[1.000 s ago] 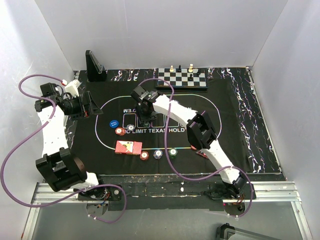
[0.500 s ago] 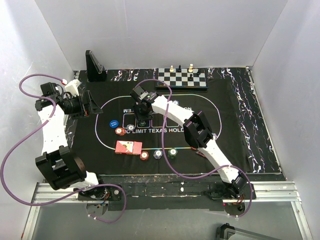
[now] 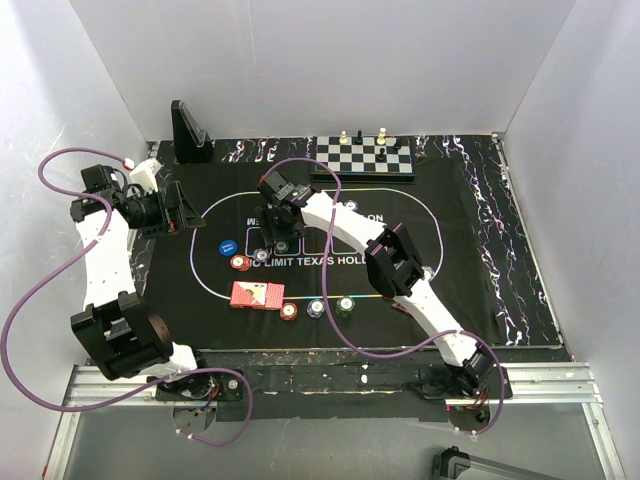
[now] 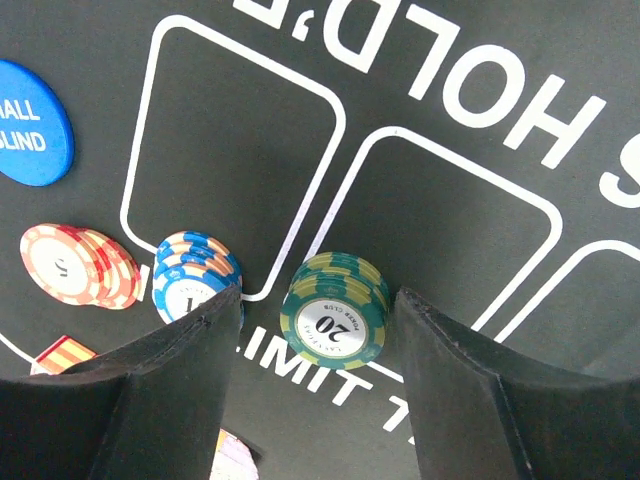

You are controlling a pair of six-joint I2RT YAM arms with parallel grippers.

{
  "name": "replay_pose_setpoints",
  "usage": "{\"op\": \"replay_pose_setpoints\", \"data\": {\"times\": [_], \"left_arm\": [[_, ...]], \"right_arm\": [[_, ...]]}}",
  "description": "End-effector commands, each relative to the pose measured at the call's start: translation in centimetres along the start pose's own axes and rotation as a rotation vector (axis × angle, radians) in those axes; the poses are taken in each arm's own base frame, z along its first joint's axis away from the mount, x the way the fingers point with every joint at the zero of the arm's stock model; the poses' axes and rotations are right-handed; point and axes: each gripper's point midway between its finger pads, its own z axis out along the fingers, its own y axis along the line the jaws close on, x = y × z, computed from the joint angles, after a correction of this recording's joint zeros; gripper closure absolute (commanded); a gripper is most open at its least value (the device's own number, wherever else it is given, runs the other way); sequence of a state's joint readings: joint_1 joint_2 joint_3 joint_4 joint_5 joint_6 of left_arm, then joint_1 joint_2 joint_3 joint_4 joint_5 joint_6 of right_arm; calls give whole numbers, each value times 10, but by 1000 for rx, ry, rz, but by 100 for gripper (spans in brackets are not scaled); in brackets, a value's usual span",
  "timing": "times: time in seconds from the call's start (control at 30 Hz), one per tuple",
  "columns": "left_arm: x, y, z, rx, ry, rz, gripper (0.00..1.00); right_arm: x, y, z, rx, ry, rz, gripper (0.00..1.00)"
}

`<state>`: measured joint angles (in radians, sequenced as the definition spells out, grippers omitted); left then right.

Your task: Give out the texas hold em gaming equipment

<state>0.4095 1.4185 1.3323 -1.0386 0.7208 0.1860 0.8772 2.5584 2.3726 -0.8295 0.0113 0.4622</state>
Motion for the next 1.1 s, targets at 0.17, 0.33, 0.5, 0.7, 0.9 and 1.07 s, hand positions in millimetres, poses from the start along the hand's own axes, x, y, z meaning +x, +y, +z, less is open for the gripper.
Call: {"op": "replay_pose_setpoints", "data": {"times": [0.17, 0.33, 0.5, 0.7, 0.9, 1.07], "left_arm": [[-6, -13, -17, -13, -54, 40, 0], [-7, -16, -23, -25, -61, 38, 0], [-6, -16, -24, -33, -56, 35, 0], [0, -15, -25, -51, -46, 29, 0], [0, -17, -26, -44, -49, 24, 0], [0, -18, -27, -41, -51, 17, 0]], "right_arm": [[-50, 11, -89, 1, -189, -61, 29], [-47, 9, -147, 10, -241, -61, 29], [14, 2, -169, 34, -178, -83, 24], [121, -25, -158, 140, -43, -94, 14], [167, -44, -156, 188, -26, -60, 12], [178, -53, -152, 219, -20, -53, 11]]}}
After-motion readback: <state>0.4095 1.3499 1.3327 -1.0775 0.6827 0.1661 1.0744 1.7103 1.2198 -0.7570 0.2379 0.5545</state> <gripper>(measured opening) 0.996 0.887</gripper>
